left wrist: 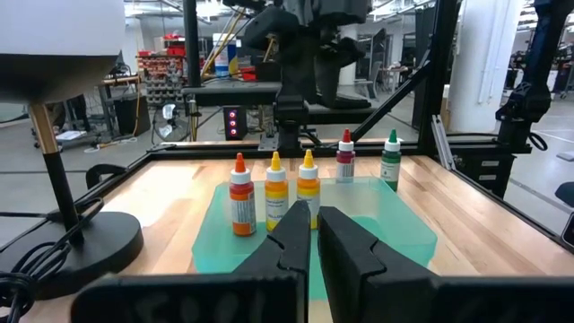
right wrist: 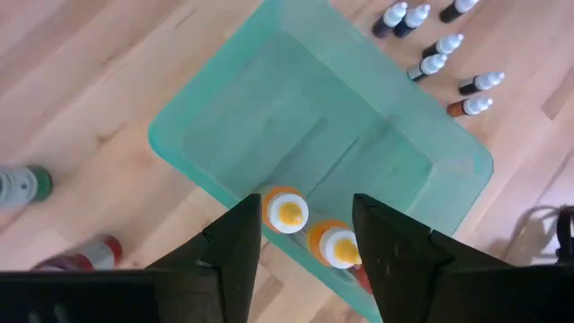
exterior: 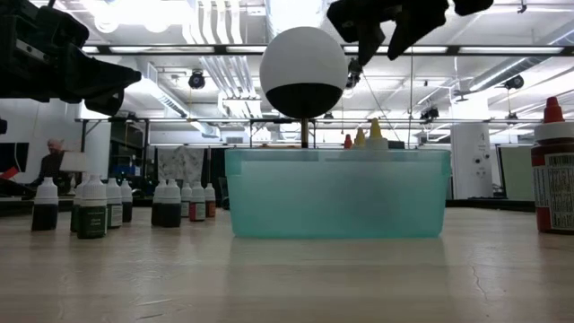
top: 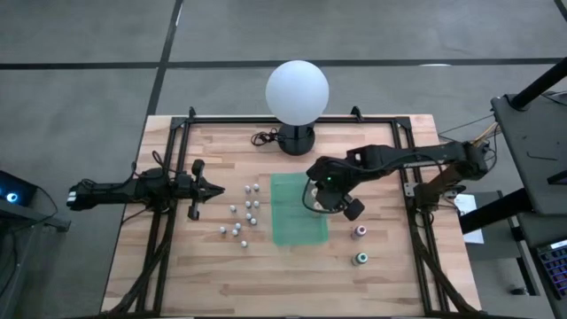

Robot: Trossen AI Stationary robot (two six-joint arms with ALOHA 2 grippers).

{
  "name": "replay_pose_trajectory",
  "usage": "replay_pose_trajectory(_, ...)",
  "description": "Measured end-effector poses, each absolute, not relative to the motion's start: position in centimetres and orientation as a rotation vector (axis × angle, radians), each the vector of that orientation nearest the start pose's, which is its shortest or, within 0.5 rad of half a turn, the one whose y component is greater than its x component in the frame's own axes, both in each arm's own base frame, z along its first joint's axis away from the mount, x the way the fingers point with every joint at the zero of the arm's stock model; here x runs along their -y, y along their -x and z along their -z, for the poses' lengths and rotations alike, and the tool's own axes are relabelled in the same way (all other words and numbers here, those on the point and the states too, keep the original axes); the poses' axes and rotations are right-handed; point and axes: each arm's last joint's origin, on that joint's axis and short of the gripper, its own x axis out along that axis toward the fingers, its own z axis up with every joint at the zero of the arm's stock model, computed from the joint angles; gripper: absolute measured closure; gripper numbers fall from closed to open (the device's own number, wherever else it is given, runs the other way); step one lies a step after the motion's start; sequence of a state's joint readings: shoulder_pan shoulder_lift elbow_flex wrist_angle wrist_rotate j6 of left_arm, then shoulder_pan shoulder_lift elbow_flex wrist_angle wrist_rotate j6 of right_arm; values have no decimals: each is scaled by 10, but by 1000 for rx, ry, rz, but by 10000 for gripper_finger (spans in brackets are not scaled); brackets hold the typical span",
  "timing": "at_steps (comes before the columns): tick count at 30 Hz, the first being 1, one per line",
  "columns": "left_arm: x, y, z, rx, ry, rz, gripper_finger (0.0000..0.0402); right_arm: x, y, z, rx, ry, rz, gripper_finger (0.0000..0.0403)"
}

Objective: Pick & Place food coloring
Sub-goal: Put the large red food coloring bottle into the green bin

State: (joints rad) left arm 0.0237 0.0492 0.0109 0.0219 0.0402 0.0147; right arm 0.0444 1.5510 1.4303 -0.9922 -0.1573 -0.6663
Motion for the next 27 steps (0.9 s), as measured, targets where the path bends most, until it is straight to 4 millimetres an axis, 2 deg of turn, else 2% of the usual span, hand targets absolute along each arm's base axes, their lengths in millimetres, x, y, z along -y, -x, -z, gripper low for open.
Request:
replay_pose_trajectory(8,-1,-100,-165,-16,-14,17,401,-18,-301,-318,-992,492,-509,247)
replay_pose_trajectory(20,-1,-100,-165,-16,-14,17,401,-18,-292,-322,-1022,416,-470,388)
replay_pose_trajectory(27,-1,-100,-165,-16,-14,17,401,-26,-274,-326,-1105,377,-489,394)
